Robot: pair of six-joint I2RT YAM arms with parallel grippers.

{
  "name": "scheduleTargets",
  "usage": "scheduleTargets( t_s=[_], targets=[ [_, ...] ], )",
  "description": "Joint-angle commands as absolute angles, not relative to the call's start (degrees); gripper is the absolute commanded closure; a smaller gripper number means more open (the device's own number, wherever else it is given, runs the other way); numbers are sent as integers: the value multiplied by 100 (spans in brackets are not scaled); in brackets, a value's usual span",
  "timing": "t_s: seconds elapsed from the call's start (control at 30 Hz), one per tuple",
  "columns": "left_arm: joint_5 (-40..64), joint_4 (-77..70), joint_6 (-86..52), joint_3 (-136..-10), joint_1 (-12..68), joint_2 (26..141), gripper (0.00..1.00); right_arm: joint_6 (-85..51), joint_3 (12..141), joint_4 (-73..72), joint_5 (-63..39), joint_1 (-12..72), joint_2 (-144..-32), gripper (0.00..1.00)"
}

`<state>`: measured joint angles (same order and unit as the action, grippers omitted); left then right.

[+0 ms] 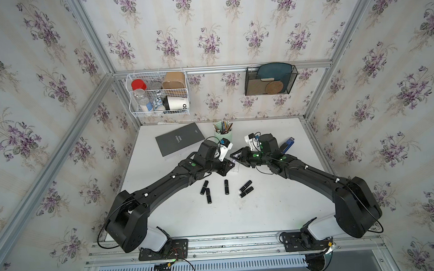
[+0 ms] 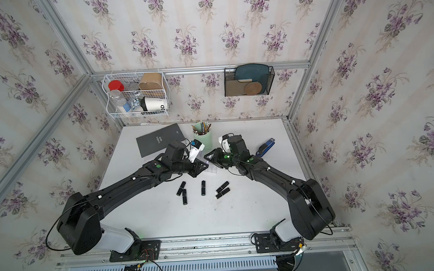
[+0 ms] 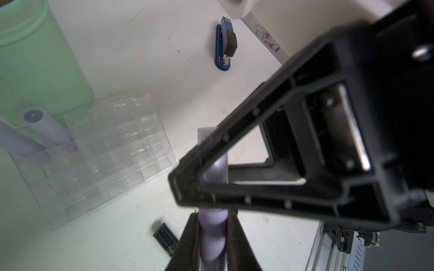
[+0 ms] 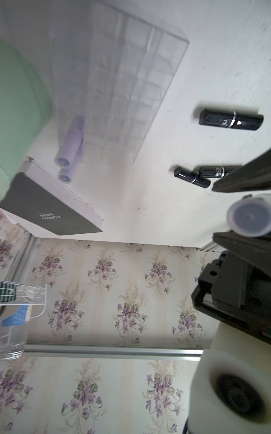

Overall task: Arrange the lipsticks in the organizer
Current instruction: Pick up the lipstick at the center of the board.

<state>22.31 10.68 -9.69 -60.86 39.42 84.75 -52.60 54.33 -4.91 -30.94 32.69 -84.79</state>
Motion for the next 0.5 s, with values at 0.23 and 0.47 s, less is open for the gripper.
scheduleTargets(
  t_s=[0.23, 0.47],
  targets=[
    [2152, 1136, -1119, -6171, 3910, 8367, 68, -5167, 5588, -443, -2674, 3312, -8584, 81],
    [1740, 1821, -1574, -5945, 3164, 7293, 32, -4598, 5883, -961, -1166, 3237, -8776, 84]
  ],
)
